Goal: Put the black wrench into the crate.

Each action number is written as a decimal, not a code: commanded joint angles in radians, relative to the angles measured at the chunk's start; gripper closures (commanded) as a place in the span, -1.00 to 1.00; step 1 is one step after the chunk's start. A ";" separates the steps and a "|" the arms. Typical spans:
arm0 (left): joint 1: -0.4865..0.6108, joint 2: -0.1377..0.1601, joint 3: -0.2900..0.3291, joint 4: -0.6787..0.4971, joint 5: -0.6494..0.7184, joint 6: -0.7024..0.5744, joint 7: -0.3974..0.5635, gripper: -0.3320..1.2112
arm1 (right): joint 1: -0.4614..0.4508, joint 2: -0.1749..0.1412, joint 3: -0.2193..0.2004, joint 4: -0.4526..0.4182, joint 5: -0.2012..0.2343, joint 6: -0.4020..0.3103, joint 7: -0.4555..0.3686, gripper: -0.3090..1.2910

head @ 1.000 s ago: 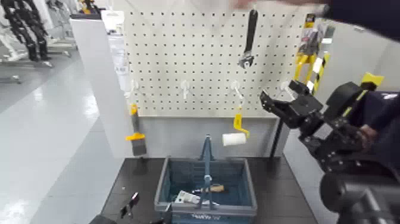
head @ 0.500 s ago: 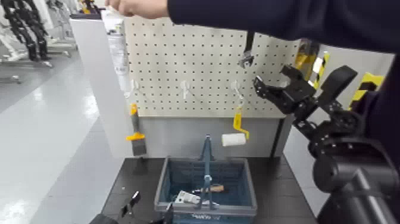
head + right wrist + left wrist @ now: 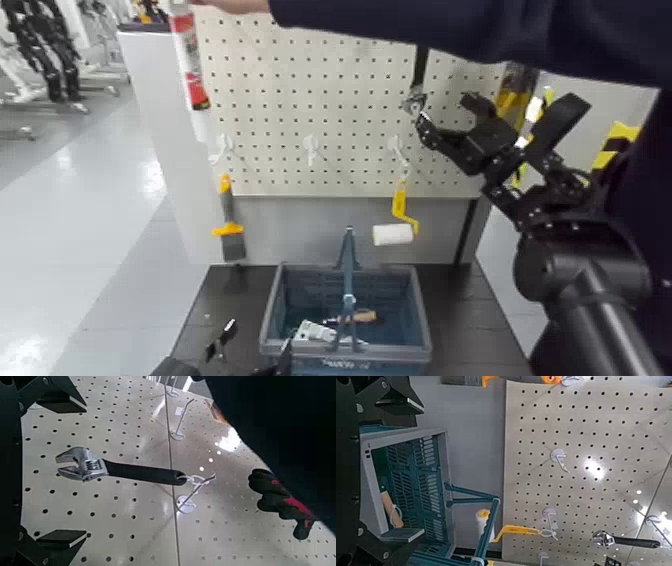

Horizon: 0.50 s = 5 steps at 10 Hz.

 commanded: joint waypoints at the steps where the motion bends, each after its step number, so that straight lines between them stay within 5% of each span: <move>1: -0.002 0.000 0.000 0.002 0.000 0.000 -0.003 -0.29 | -0.036 0.001 0.013 0.041 -0.007 -0.030 0.016 -0.38; 5: -0.005 -0.002 -0.002 0.002 0.000 0.000 -0.004 -0.29 | -0.109 0.004 0.036 0.141 -0.039 -0.083 0.065 -0.37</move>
